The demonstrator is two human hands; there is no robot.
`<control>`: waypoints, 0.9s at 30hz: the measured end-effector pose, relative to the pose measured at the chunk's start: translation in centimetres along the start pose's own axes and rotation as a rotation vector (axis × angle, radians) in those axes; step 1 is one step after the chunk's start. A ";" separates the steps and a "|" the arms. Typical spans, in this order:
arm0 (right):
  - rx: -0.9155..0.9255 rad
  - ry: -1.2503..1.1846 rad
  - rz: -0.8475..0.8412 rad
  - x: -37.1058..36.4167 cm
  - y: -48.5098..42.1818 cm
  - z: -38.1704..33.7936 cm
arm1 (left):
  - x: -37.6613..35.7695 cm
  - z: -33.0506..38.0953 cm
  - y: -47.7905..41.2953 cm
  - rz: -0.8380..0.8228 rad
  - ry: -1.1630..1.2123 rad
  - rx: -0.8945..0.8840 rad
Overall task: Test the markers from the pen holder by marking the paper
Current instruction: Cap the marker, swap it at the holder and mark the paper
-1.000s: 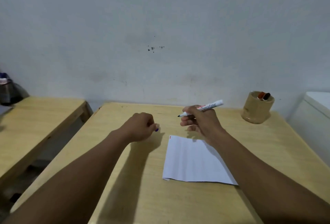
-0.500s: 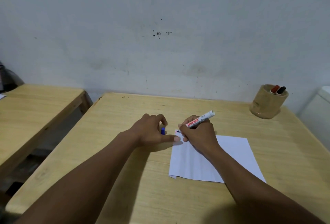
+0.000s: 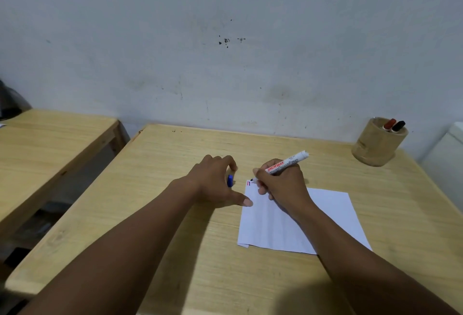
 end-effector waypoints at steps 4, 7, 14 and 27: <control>-0.157 -0.376 0.102 1.3 -0.6 -1.5 | 0.8 -1.2 0.0 0.026 0.220 -0.050; -0.170 -0.575 0.160 3.1 -1.0 -3.5 | 1.8 -1.0 -0.2 0.104 0.318 -0.083; -0.072 -0.694 -0.017 10.1 -0.5 -9.5 | 5.1 5.0 -2.4 0.128 0.995 -0.234; 0.064 -0.546 0.040 17.0 0.6 -9.0 | 3.5 16.7 -6.4 -0.116 1.207 -0.369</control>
Point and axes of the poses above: each hand's wrist, its own y-axis away from the middle knuckle, its own x-axis out of the back of the hand, z = x × y, the point moved 1 cm from there along -y, towards the middle knuckle, and after that the axes turned 8 degrees about -z, right-handed, at the moved point
